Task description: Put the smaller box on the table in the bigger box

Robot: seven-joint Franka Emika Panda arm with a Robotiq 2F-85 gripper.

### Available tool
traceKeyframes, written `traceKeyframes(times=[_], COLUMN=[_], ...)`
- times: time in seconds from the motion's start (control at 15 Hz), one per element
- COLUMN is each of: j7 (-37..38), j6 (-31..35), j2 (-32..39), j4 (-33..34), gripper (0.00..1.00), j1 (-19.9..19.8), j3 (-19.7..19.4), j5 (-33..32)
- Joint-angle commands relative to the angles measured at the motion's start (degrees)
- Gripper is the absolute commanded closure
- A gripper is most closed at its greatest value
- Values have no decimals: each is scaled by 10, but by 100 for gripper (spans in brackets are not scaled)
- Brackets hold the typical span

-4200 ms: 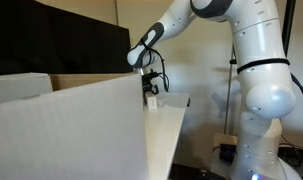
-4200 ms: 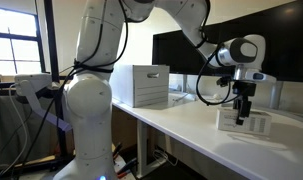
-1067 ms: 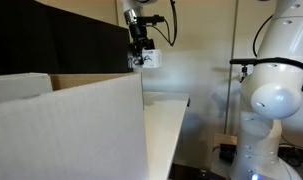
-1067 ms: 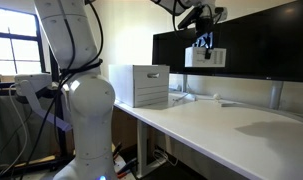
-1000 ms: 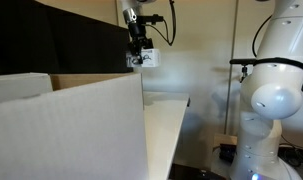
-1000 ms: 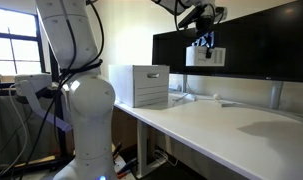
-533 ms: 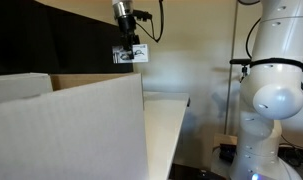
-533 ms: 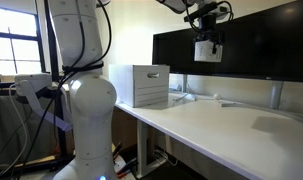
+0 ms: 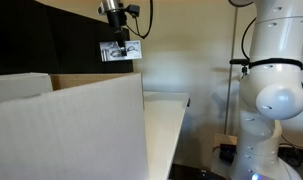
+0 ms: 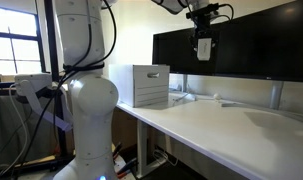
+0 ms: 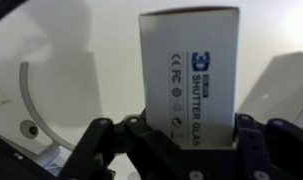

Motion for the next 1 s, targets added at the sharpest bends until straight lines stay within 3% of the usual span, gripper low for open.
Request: traceKeyframes(times=[0.0,0.6,0.93], j7=[-107,-380,-461], j6=[-19,-8,-6], j2=[-25,-114,-124], j4=[6,-47,-68], gripper=[66,66,66], j1=[8,21,35], j3=[5,-7,-3], j5=[-12,0,2])
